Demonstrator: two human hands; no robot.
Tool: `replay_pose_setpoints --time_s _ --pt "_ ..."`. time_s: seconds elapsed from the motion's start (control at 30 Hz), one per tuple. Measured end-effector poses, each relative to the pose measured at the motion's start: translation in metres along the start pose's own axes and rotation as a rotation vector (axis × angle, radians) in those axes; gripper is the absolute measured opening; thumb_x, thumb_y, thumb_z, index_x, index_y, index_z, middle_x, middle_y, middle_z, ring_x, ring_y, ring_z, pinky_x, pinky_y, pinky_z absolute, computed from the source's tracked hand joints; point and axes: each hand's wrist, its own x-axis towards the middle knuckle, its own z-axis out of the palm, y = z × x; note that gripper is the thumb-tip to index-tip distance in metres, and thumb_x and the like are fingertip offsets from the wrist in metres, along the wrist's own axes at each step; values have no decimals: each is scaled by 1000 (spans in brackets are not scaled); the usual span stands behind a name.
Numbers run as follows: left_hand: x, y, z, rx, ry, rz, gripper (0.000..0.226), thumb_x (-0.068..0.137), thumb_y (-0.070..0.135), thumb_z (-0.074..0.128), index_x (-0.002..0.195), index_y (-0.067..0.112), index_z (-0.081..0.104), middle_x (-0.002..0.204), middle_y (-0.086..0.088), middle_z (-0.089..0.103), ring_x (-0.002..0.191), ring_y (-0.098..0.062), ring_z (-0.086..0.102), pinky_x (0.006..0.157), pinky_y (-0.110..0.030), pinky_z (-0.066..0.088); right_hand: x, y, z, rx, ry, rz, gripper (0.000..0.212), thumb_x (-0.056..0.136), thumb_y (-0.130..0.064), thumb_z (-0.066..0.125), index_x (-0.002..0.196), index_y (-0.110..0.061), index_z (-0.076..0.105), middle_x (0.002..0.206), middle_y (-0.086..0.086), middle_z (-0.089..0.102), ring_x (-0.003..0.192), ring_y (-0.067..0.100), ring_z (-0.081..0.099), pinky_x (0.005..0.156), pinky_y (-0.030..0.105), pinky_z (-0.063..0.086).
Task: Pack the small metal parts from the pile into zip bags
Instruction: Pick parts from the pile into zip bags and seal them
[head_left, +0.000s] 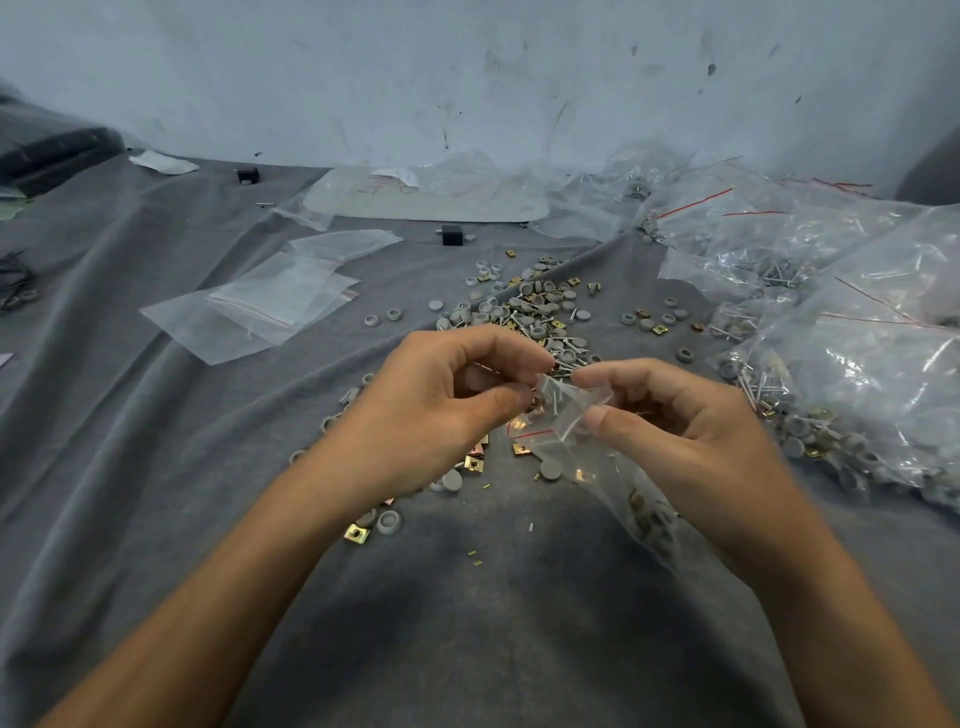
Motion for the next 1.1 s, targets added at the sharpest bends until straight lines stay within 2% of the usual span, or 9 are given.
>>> replay_pose_setpoints --time_s 0.1,0.17,0.3,0.4,0.47,0.53,0.8,0.97,1.1 --pt "1 1 1 -29 -4 -3 21 89 8 72 107 19 72 94 -9 72 74 -18 69 68 -35 57 -1 0 0 7 -8 -6 27 89 -11 74 103 -34 78 89 3 73 87 30 70 81 42 58" --pt "3 -5 -6 53 39 3 17 92 18 70 107 27 72 87 -12 70 66 -18 56 57 -34 43 -1 0 -1 5 3 -11 27 89 -12 74 103 -34 78 91 9 72 89 35 69 82 45 57" --pt "5 -24 -23 526 77 -6 13 96 28 66 99 39 70 72 24 63 69 9 57 59 -12 36 0 1 -4 4 36 -5 26 89 -13 73 102 -34 78 91 13 70 88 39 65 77 44 56" --pt "2 -36 -20 872 -79 -18 17 100 34 57 111 34 70 97 20 63 95 0 56 78 -27 44 0 0 -4 -12 31 -4 26 89 -13 73 102 -36 78 92 14 68 88 39 64 80 51 54" --pt "1 -45 -12 1024 -195 -59 26 102 41 49 119 34 67 112 5 58 109 -17 48 92 -33 39 -1 -1 -3 -8 29 -2 26 89 -14 73 102 -35 78 92 13 68 89 38 64 78 49 54" --pt "0 -51 -4 1108 -242 -73 29 103 45 43 120 34 64 116 2 52 112 -20 42 97 -34 34 -1 -1 -4 -3 29 4 26 89 -14 73 102 -35 78 92 13 68 89 38 64 75 44 55" --pt "1 -49 2 959 -172 13 4 95 29 59 97 25 59 100 8 55 102 -16 50 86 -29 36 -1 -2 -5 1 35 4 26 89 -11 73 101 -33 79 93 16 67 86 38 64 76 44 53" --pt "-3 -49 5 919 -131 16 8 98 31 52 92 25 52 96 7 58 97 -17 52 83 -34 42 -1 -3 -5 -3 24 15 27 90 -13 73 102 -36 78 90 12 65 76 16 60 70 28 49" --pt "-2 -51 5 892 -109 2 9 103 33 45 96 27 44 92 6 58 91 -17 51 74 -34 37 -1 -3 -5 -8 21 17 26 89 -14 73 102 -37 78 90 10 66 77 14 61 70 26 50"
